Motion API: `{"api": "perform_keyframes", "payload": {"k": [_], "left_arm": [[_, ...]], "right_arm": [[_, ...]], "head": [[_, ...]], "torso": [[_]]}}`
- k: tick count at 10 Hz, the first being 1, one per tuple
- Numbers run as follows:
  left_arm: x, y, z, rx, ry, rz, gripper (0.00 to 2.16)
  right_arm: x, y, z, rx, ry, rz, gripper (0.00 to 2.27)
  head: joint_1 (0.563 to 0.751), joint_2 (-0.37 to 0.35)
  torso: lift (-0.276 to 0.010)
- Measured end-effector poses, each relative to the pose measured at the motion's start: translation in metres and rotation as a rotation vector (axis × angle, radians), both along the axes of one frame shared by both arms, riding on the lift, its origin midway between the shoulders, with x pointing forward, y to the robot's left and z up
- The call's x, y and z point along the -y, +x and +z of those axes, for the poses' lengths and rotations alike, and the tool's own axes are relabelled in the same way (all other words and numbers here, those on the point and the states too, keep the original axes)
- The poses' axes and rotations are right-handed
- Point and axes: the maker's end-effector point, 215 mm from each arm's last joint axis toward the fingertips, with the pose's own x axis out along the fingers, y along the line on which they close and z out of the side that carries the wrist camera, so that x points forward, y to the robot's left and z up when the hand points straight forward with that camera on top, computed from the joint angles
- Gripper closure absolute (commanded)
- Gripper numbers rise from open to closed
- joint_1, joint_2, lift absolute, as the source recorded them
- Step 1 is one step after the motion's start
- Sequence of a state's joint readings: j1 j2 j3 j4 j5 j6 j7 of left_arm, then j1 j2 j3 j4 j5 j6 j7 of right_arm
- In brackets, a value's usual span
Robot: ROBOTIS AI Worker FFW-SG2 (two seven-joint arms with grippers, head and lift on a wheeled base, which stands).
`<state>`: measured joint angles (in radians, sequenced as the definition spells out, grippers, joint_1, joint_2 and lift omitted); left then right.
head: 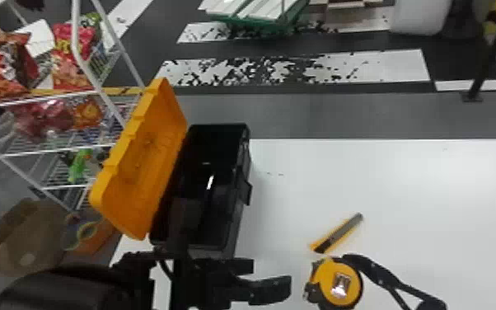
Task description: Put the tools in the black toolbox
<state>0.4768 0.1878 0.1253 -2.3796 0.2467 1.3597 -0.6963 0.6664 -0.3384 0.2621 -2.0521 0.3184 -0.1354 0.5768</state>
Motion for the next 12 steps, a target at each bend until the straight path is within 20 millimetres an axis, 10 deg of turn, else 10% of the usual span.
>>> {"api": "perform_keyframes", "payload": {"k": [12], "left_arm": [[-0.004, -0.006, -0.005, -0.084, 0.002, -0.011, 0.07]], "right_arm": [[0.006, -0.001, -0.033, -0.07, -0.081, -0.003, 2.01]], "head": [[0.695, 0.261]], "torso": [[-0.039]]}}
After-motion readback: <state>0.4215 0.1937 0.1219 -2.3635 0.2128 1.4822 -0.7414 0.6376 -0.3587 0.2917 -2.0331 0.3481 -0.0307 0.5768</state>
